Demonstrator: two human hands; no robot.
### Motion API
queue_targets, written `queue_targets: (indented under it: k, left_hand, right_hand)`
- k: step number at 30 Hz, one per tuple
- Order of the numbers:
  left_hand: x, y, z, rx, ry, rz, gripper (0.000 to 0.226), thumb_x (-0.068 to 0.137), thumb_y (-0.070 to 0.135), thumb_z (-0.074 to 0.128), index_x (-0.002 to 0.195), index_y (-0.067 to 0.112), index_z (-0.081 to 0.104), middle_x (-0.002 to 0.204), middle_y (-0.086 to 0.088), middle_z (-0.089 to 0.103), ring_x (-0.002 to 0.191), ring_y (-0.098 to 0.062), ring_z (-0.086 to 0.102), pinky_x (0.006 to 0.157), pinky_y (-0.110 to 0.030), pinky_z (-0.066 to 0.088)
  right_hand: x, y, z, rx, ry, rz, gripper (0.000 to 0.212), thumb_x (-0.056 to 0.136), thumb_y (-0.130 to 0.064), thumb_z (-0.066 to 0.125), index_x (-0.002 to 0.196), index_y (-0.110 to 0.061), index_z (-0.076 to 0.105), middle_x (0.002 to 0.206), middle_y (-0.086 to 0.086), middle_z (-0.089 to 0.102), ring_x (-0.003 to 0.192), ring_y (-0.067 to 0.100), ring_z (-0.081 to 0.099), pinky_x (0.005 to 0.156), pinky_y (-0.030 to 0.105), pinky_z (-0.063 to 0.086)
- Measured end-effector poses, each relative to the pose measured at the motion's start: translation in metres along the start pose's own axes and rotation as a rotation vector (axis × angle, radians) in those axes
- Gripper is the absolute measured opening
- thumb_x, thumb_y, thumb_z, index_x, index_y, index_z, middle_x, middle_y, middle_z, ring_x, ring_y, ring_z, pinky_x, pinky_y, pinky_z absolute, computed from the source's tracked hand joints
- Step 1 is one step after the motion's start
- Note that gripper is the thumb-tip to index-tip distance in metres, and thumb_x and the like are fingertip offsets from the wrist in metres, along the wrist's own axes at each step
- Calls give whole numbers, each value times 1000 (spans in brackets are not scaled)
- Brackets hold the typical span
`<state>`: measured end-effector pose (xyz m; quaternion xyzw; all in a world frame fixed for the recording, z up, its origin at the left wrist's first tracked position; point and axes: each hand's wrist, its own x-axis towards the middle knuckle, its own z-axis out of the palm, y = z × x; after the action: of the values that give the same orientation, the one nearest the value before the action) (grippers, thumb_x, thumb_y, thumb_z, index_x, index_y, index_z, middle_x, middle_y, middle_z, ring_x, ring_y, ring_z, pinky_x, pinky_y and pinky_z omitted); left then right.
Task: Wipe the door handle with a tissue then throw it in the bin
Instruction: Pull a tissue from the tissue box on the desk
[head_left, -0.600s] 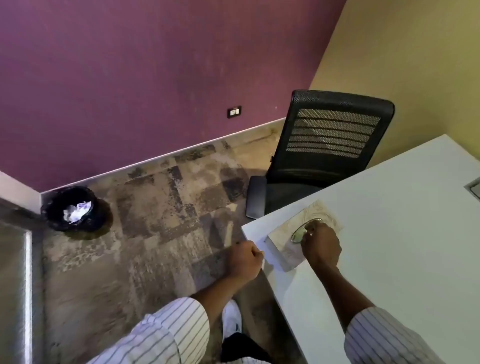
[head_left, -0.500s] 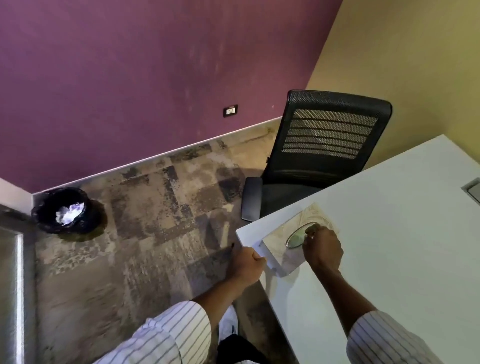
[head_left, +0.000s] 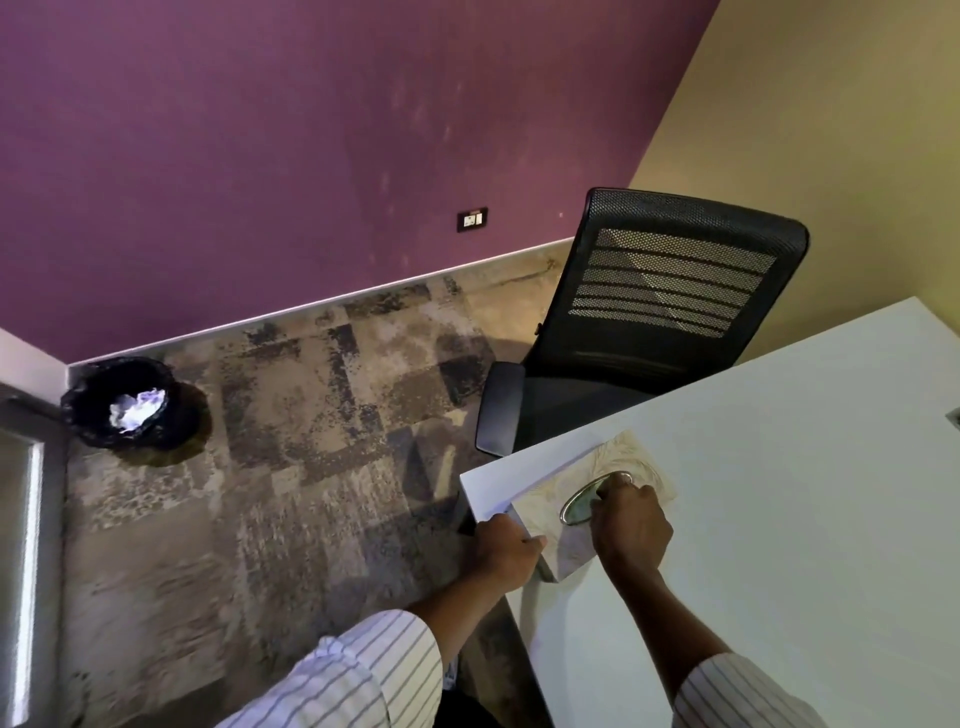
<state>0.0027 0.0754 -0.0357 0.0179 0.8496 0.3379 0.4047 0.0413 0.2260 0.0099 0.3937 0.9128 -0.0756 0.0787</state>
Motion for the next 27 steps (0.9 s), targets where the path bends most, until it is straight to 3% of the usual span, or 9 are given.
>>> queue_targets:
  k: [4,7,10,12,17,27]
  left_hand:
    - [-4,1,4,30,41,-26,49,102,48,68,133,10,61,129,-10,74,118,-29,73,88,-28,57]
    - [-4,1,11,82,37,-39,49,106,50,61,128,6,65,128,-15,74,119,-31,72,98,-36,58]
    - [-3,-1,13,54,35,-60,51,105,51,60,126,4,65,126,-15,73,116,-31,72,92,-37,55]
    - [2,-5,15,47,49,-66,52,101,53,66,123,6,65,126,-16,73,114,-32,72,95,-40,58]
    - [9,-4,18,112,84,-58,52,99,49,70,127,6,65,135,-17,67,131,-35,61,113,-45,48]
    - [9,7,15,153,103,-53,52,95,42,73,134,11,60,138,-14,62,135,-36,59,112,-46,53]
  right_hand:
    - [2,-2,9,-91,-22,-33,18,96,-13,64,104,-12,79,110,7,74,117,29,62,75,38,59]
    - [2,-4,17,-116,-28,-15,18,94,-13,66,105,-7,80,118,12,67,119,32,60,73,41,60]
    - [6,-6,17,-114,-51,24,19,94,-9,68,108,-3,78,123,18,62,120,35,58,74,44,60]
    - [11,-6,15,-137,-53,29,19,96,-8,63,110,-4,76,122,16,61,122,34,57,73,42,59]
    - [24,-9,11,-216,-91,20,23,101,-18,62,121,-10,69,126,10,64,127,31,55,78,38,57]
    - [24,-11,19,-229,-83,-16,25,97,-19,65,118,-8,72,120,12,64,122,32,54,72,36,57]
